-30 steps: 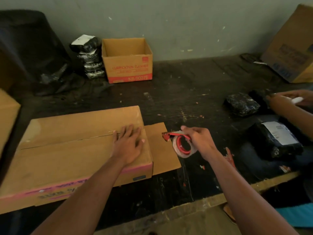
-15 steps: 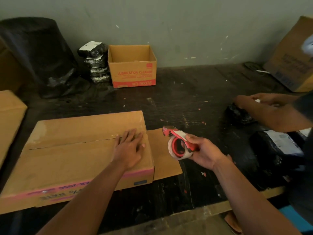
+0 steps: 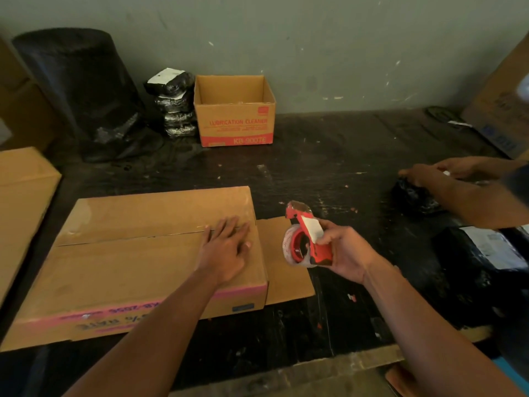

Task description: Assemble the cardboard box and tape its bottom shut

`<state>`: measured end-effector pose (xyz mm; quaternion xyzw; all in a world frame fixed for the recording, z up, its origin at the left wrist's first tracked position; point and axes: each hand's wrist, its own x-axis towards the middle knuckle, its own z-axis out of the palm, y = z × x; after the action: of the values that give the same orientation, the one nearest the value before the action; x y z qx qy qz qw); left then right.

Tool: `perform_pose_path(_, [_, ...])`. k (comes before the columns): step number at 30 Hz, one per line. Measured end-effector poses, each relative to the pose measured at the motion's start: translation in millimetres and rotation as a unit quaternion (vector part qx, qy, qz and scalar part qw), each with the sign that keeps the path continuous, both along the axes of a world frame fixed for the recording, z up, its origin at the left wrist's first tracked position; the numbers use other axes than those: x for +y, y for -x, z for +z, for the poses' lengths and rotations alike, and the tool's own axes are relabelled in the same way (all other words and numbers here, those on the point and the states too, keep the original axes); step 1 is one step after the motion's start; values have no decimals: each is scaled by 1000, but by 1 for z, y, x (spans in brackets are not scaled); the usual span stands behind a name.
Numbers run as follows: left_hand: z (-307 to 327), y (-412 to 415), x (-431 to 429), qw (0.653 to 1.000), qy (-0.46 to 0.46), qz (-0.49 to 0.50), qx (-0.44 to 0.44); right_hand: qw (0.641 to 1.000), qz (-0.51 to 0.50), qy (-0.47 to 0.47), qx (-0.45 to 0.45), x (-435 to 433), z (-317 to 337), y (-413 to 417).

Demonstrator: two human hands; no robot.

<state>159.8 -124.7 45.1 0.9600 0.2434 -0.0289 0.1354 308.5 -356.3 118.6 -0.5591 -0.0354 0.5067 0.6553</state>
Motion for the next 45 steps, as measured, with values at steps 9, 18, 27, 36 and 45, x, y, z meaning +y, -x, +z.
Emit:
perform_pose_path(9, [5,18,22,997,52,9,-64,981,38,116,-154,44,8,12])
perform_pose_path(18, [6,53,71,992,-5,70,-102,963,102,106,-227,89,33,29])
perform_pose_path(27, [4,105,126,988,6,114,-101,937,190,96,-276,144,53,46])
perform_pose_path(36, [7,145,163,985,22,131,-113,918,225,106,-309,198,66,72])
perform_pose_path(45, [11,183,202,982,17,149,-113,889,289,78,-345,254,76,105])
